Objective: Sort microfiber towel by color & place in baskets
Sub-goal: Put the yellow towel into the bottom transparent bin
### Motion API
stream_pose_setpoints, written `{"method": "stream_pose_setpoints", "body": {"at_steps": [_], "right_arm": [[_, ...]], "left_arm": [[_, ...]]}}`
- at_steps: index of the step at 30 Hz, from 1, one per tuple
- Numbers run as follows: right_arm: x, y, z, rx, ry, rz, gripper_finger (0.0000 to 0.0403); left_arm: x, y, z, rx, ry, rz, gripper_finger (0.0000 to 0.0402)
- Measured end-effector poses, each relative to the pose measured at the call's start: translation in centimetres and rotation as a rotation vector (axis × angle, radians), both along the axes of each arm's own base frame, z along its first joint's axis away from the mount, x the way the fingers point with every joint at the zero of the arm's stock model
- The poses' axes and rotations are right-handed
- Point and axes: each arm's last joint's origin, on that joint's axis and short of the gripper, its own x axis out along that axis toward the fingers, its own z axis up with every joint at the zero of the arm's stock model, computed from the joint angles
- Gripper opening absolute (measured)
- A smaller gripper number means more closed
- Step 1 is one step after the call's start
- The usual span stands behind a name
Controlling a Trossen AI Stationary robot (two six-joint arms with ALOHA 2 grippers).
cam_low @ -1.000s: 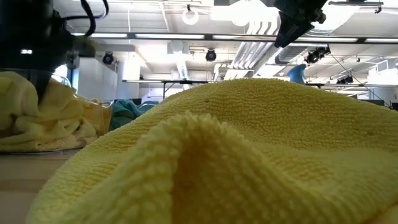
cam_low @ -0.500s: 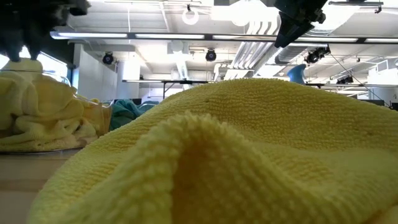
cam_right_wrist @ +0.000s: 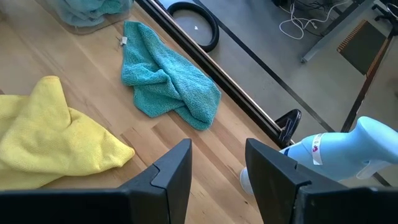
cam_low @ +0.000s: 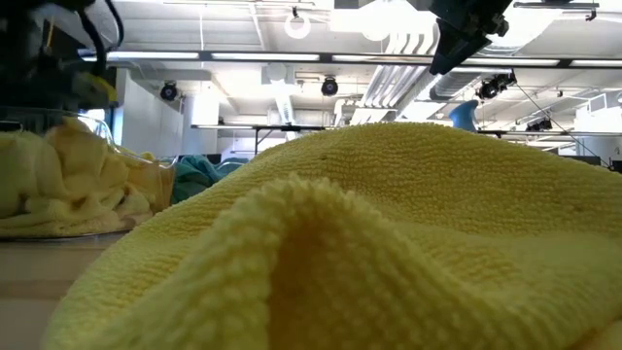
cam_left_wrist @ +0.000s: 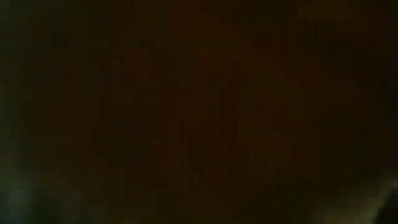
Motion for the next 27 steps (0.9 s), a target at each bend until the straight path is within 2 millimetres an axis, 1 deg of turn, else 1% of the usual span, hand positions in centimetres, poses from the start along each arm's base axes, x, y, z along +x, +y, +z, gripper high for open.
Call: {"method": "stream_pose_setpoints", "body": {"at_steps": [3,5,8,11,15,19,23,27], "right_arm": [[0.0,0.0,0.0,0.000,0.000,0.000,0.0145],[0.0,0.0,0.0,0.000,0.000,0.000,0.0145],[0.0,0.0,0.0,0.000,0.000,0.000,0.0145],[0.0,0.0,0.0,0.000,0.000,0.000,0.0145],[0.0,0.0,0.0,0.000,0.000,0.000,0.0145],[0.0,0.0,0.0,0.000,0.000,0.000,0.0145],[0.0,0.0,0.0,0.000,0.002,0.000,0.0145],[0.0,0.0,0.0,0.000,0.002,0.000,0.0145]], "left_arm": [[-0.2,0.2,-1.5,-0.025,-0.019,0.023,0.0127],[-0.4,0.4,-1.9,-0.036,-0.015,0.038,0.0127],[-0.4,0.6,-2.0,-0.042,0.003,0.049,0.0127],[-0.3,0.6,-1.6,-0.032,0.014,0.055,0.0127],[0.1,0.4,-0.4,-0.028,0.016,0.062,0.0127],[0.4,0.3,1.4,-0.019,0.033,0.063,0.0126],[0.4,0.3,3.6,0.006,0.067,0.059,0.0126],[0.4,0.4,6.0,0.049,0.080,0.018,0.0126]]}}
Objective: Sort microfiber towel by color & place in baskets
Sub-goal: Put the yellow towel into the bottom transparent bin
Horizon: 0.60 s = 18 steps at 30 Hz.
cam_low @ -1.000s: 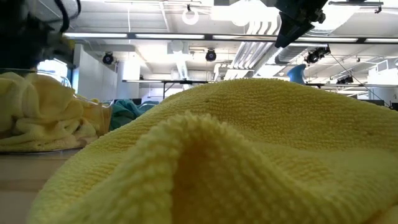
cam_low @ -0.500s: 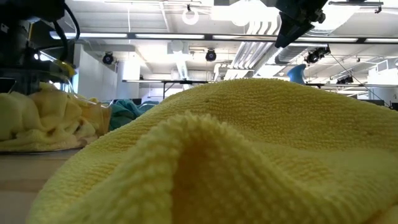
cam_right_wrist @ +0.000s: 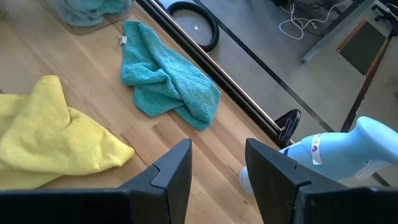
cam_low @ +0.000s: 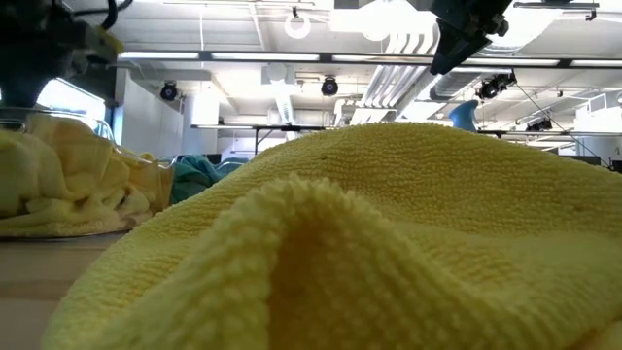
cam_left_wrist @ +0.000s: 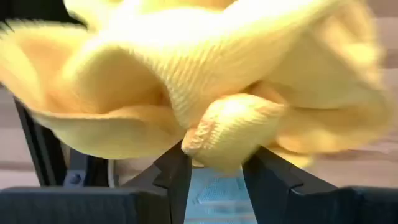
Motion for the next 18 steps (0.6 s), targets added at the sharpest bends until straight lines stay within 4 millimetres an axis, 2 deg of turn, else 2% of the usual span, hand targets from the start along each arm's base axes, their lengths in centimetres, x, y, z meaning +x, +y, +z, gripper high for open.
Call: {"method": "stream_pose_setpoints", "body": {"at_steps": [6,15,18], "right_arm": [[0.1,0.0,0.0,0.004,-0.016,-0.005,0.0145],[0.4,0.1,0.2,0.034,-0.050,0.011,0.0145],[0.6,0.2,0.2,0.070,-0.078,0.032,0.0145]], "left_arm": [[0.7,0.2,2.3,0.124,-0.111,-0.115,0.0126],[2.2,0.1,2.8,0.306,-0.253,-0.498,0.0126],[2.7,0.4,3.0,0.404,-0.284,-0.555,0.0126]]}}
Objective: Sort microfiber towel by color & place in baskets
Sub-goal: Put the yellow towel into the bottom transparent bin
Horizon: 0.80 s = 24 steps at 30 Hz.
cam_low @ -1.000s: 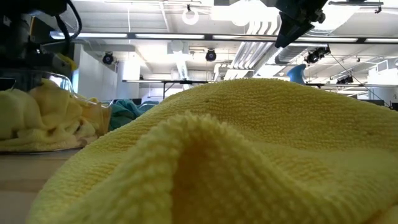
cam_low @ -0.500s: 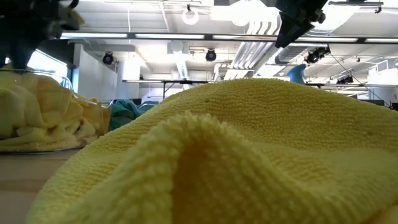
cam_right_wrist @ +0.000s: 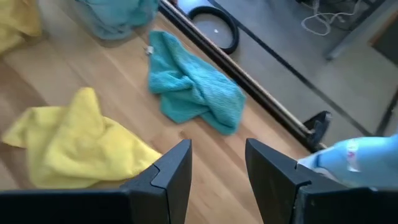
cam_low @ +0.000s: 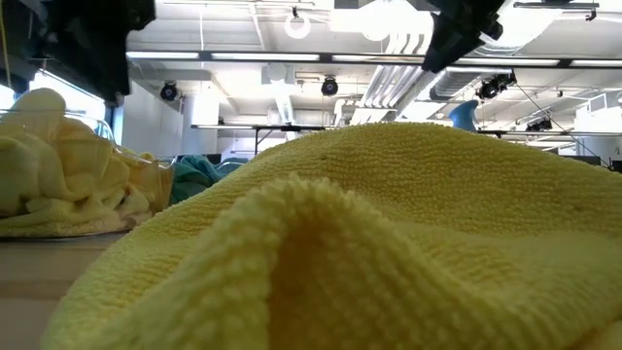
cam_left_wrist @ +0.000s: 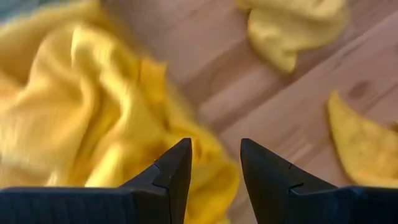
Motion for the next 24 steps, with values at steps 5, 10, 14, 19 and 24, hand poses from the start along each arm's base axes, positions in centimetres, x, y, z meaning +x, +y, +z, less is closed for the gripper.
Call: {"method": "stream_pose_setpoints", "body": {"at_steps": [5,10,14,19,24], "right_arm": [[0.6,0.1,0.3,0.058,-0.097,-0.011,0.0145],[1.3,0.2,0.4,0.078,-0.171,-0.029,0.0145],[2.8,0.4,0.0,0.118,-0.210,0.003,0.0145],[5.7,0.8,-1.3,0.179,-0.254,0.063,0.0145],[8.5,1.1,-3.3,0.251,-0.272,0.074,0.0145]], "left_arm": [[1.3,0.8,0.3,0.081,-0.026,-0.168,0.0126],[2.3,2.3,0.5,0.168,0.006,-0.311,0.0126],[2.5,3.8,0.8,0.194,0.044,-0.463,0.0126],[2.0,6.1,1.7,0.272,0.068,-0.553,0.0126],[0.3,8.0,3.2,0.308,0.028,-0.608,0.0126]]}}
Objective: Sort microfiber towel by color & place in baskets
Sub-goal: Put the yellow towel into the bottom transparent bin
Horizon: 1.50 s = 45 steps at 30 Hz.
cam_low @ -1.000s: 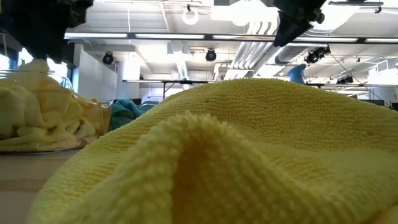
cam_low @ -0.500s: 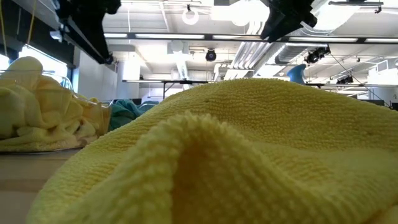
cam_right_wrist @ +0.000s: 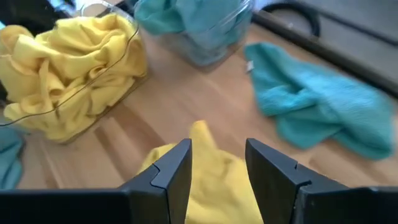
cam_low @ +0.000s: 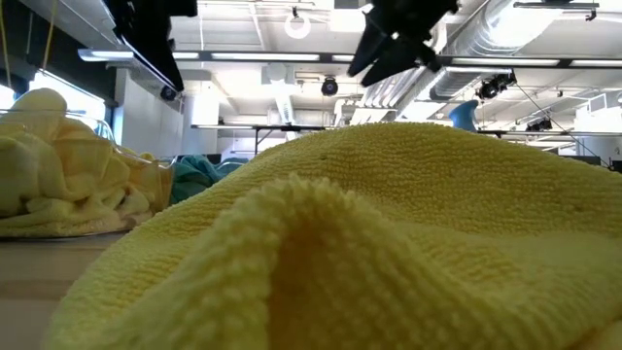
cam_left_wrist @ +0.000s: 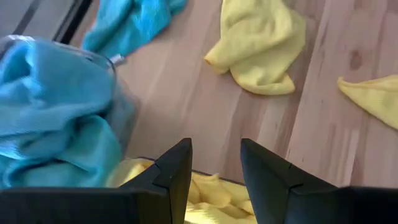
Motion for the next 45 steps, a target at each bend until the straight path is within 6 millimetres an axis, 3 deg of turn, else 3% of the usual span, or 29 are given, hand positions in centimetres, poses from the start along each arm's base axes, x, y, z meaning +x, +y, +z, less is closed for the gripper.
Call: {"method": "stream_pose_setpoints", "body": {"at_steps": [6,11,18,26,33,39,45], "right_arm": [[3.2,0.1,-0.5,0.036,0.054,0.014,0.0145],[5.7,-1.3,-1.9,0.065,0.201,-0.010,0.0145],[8.8,-3.4,-7.1,0.239,0.382,-0.002,0.0145],[9.9,-4.1,-13.2,0.396,0.529,-0.051,0.0145],[10.3,-4.1,-15.7,0.398,0.598,-0.043,0.0122],[9.8,-4.2,-14.3,0.387,0.599,0.029,0.0015],[7.9,-4.5,-7.5,0.306,0.478,0.058,0.0028]], "left_arm": [[-2.8,1.3,2.0,0.056,-0.100,-0.008,0.0126],[-4.7,1.8,3.1,0.096,-0.169,0.011,0.0126],[-5.9,2.1,3.7,0.115,-0.211,0.035,0.0126],[-6.1,2.3,3.7,0.123,-0.208,0.046,0.0126],[-6.0,2.3,3.7,0.124,-0.213,0.048,0.0126],[-5.6,2.4,3.6,0.102,-0.214,0.072,0.0126],[-3.8,2.8,3.5,0.114,-0.240,0.081,0.0126]]}}
